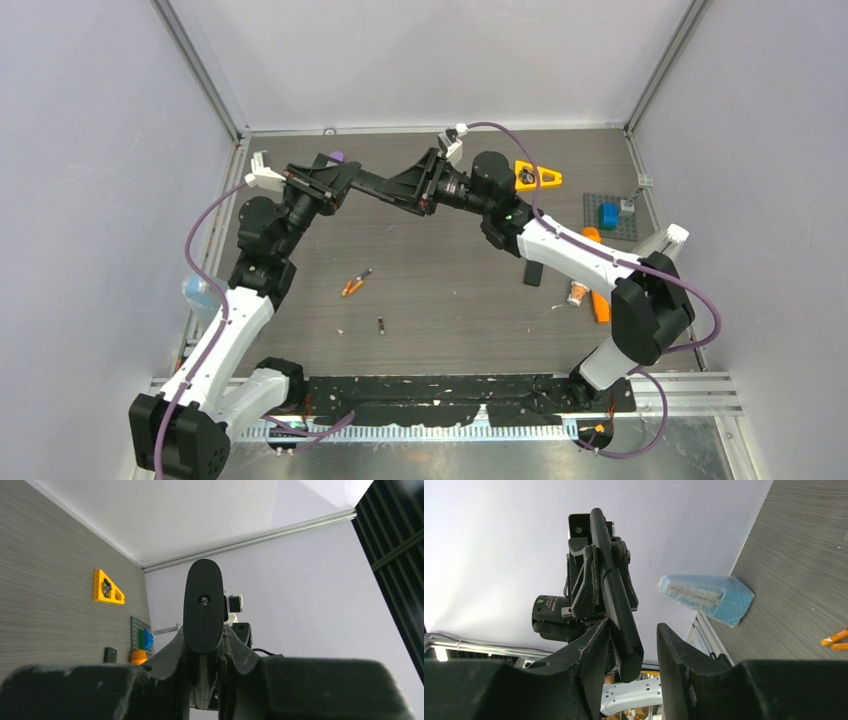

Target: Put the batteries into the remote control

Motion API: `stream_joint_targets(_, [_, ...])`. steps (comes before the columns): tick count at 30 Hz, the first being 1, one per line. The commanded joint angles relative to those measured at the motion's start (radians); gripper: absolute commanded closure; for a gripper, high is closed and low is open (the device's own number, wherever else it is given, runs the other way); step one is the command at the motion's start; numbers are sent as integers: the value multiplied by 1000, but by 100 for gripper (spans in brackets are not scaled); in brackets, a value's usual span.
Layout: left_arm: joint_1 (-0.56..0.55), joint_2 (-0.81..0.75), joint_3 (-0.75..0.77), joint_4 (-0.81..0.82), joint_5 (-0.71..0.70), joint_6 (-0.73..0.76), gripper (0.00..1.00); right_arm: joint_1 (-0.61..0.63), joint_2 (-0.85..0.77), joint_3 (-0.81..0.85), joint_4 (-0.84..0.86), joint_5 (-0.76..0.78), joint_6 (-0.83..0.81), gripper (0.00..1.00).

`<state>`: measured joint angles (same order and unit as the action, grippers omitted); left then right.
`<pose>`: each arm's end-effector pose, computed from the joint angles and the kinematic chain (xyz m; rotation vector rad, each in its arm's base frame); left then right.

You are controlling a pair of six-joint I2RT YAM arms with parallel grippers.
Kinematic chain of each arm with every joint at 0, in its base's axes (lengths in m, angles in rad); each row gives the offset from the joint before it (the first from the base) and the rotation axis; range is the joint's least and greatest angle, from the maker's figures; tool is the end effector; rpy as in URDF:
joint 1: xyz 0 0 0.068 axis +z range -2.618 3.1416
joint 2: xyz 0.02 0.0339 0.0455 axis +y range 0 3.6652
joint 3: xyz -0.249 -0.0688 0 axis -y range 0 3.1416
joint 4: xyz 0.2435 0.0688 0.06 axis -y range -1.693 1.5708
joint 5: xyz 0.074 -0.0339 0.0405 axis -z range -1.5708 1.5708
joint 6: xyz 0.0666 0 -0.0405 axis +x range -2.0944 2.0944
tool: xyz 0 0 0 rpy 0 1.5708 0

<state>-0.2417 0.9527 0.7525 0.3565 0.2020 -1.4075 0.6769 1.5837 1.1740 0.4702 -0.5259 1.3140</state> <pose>0.2530 -0.0761 0.3485 -0.7167 1.4289 -1.4729 0.2923 0.2778 0.3285 0.0756 1.8892 1.8866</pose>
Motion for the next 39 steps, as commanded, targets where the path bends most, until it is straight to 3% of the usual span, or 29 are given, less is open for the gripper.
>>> stream_joint_targets(1, [8,-29,88,69,-2,30,100,-30,-40,7,-117,12,-50,55])
stream_joint_targets(10, [8,-12,95,48,8,72,100,-38,-53,14,-143,-4,-44,53])
stream_joint_targets(17, [8,-21,145,40,28,254,100,-43,-79,95,-322,-5,-118,51])
stream_joint_targets(21, [8,-16,154,35,49,293,100,-43,-72,114,-325,-12,-116,50])
stream_joint_targets(31, [7,0,155,15,52,353,100,-48,-67,130,-312,-31,-75,71])
stream_joint_targets(39, [6,13,148,1,43,446,100,-49,-63,158,-322,-57,-35,73])
